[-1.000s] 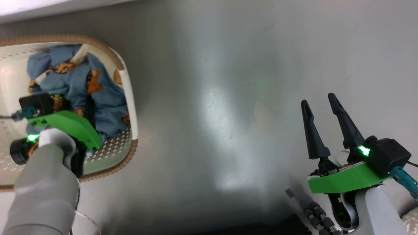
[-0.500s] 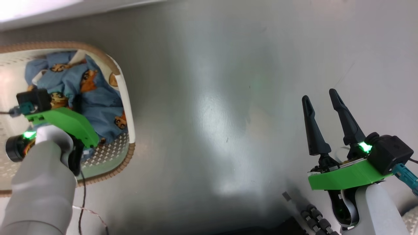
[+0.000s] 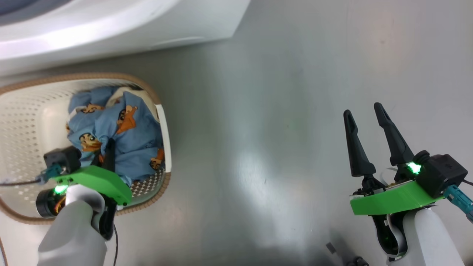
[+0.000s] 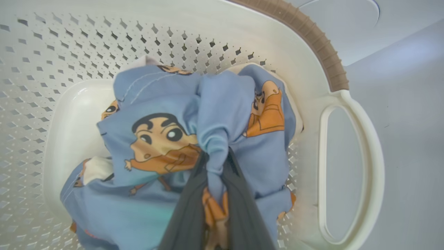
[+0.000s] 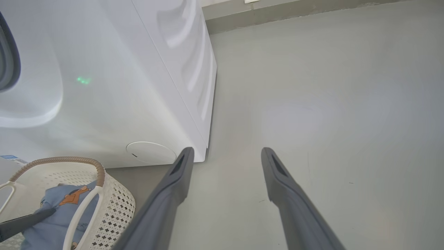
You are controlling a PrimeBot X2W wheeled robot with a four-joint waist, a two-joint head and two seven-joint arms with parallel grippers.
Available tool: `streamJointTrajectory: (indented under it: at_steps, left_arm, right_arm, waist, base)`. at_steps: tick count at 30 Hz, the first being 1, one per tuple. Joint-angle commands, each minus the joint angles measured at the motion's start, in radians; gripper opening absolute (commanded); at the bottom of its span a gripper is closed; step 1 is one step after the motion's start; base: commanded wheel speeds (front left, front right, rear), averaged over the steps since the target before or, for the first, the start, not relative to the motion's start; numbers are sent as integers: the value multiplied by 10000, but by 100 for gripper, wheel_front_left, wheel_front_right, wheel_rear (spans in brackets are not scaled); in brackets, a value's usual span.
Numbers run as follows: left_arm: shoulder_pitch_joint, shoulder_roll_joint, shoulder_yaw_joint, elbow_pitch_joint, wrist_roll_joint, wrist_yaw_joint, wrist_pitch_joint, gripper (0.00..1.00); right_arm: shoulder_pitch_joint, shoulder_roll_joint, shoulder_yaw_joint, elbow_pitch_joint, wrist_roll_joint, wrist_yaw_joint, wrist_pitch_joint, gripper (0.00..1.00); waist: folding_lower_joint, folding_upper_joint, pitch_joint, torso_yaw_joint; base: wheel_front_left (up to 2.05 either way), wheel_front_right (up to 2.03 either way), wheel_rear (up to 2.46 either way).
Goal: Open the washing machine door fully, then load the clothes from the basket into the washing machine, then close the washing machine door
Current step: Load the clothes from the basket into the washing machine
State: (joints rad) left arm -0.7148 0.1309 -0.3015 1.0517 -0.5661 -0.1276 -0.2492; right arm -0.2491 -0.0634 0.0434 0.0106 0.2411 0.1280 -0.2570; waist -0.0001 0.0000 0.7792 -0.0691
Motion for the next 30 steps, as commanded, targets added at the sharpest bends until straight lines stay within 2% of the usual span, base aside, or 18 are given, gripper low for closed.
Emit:
streamJointTrajectory:
  at_steps: [1, 10, 21, 30]
  left_arm:
    - [603, 487, 178, -431, -190, -29, -116, 0]
    - [1877, 522, 985, -2978, 153, -30, -124, 0]
    - [3785, -67, 2369, -5642, 1014, -30, -125, 0]
    - [5157, -459, 3002, -7453, 1555, -30, -125, 0]
  right_arm:
    - [360, -10, 208, -153, 25, 27, -47, 100]
    - [473, -119, 141, -82, 34, 27, -47, 100]
    - [643, -190, 117, 28, 42, 27, -47, 100]
    - [965, -148, 189, 120, 43, 27, -47, 100]
  waist:
    - [1, 0, -517, 215]
    - [1, 0, -1350, 502]
    - [1, 0, -2842, 751]
    - [1, 0, -4118, 888]
  base:
    - [0, 0, 0]
    - [0, 0, 0]
    - [0, 0, 0]
    - [0, 0, 0]
